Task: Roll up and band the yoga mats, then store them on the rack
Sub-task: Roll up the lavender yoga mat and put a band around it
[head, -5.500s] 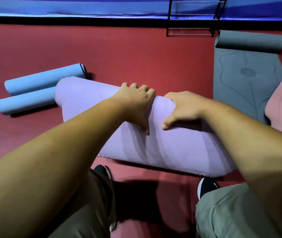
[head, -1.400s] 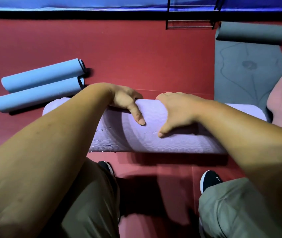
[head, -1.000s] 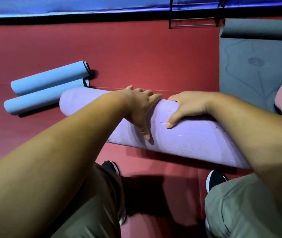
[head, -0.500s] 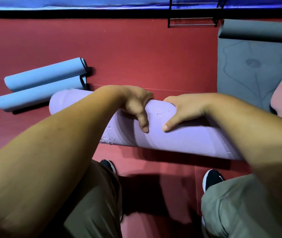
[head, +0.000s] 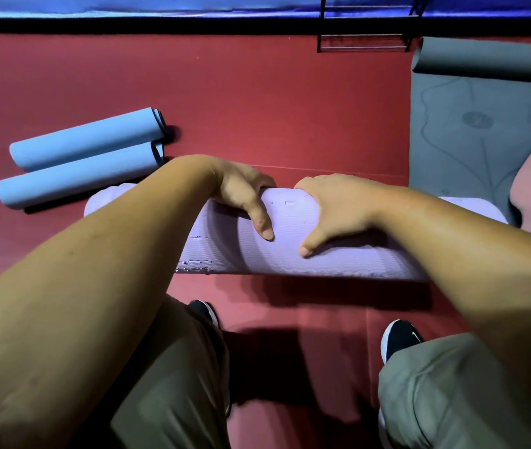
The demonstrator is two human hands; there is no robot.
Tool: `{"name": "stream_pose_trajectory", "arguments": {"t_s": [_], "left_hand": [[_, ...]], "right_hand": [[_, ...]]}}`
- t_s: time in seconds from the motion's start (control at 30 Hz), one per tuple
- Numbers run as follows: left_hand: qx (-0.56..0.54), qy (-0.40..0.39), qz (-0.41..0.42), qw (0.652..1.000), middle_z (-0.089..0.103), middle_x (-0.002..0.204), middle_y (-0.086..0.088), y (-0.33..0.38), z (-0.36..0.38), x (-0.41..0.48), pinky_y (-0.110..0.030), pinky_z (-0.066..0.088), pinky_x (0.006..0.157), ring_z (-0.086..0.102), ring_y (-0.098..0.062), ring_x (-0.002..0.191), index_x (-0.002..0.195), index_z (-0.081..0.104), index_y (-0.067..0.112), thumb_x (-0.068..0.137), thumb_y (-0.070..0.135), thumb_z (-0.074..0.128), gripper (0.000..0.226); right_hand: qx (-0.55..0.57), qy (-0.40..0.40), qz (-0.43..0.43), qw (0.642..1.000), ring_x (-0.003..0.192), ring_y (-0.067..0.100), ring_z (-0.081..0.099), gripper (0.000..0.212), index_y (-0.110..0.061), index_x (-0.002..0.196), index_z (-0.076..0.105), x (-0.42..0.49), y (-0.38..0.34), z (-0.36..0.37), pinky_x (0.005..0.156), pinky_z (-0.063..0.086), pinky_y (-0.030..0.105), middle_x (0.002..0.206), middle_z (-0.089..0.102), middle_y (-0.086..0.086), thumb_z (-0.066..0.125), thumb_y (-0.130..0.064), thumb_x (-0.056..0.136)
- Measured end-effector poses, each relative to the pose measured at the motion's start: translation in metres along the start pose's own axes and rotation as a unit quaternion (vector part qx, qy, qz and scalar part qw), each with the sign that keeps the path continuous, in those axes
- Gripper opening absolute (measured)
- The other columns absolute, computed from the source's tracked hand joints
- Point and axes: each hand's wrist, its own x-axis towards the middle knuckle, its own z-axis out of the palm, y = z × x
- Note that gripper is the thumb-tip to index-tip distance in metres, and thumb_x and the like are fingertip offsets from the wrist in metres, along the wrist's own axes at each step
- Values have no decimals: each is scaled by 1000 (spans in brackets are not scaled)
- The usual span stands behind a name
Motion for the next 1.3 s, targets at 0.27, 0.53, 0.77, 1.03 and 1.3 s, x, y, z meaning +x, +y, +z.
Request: {"name": "stream_pose_trajectory", "arguments": {"t_s": [0.27, 0.53, 0.77, 1.03, 1.3], "left_hand": [[217, 69, 15, 974, 46, 154, 7, 17, 22, -9, -52, 36, 122, 45, -25, 141, 158, 32, 33, 37, 95, 81, 144], [226, 138, 18, 964, 59, 111, 8, 20, 29, -1, -41, 54, 84, 60, -24, 95, 118, 44, 26, 33, 85, 88, 113], [130, 201, -18, 971, 62, 105, 4, 3, 19, 17, -45, 57, 85, 62, -27, 92, 113, 48, 23, 28, 84, 88, 112], [-91, 348, -87, 929, 60, 107, 3, 12, -5, 30, -42, 52, 80, 60, -27, 93, 111, 49, 19, 34, 87, 88, 110], [-425, 277, 114, 854, 81, 109, -6, 40, -20, 36, -52, 61, 96, 78, -28, 101, 113, 78, 14, 72, 45, 94, 53]], "right_hand": [[123, -69, 41, 989, 95, 10, 71, 66, -37, 111, 66, -5, 11, -10, 87, 58, 37, 103, 73, -17, 95, -65, 58], [174, -86, 62, 979, 90, 10, 75, 68, -39, 108, 69, 1, 16, -8, 88, 62, 43, 99, 77, -18, 95, -67, 52], [42, 95, 89, 991, 118, 19, 61, 96, -38, 133, 62, 9, 23, -14, 105, 49, 44, 131, 65, -14, 76, -88, 53], [130, 410, 242, 870, 126, 42, 52, 54, -10, 129, 60, 14, 32, -28, 108, 43, 47, 134, 53, 18, 75, -39, 86], [534, 277, 293, 744, 130, 33, 62, 127, -11, 160, 38, 17, 46, -37, 106, 53, 53, 154, 54, 6, 60, -97, 69]]}}
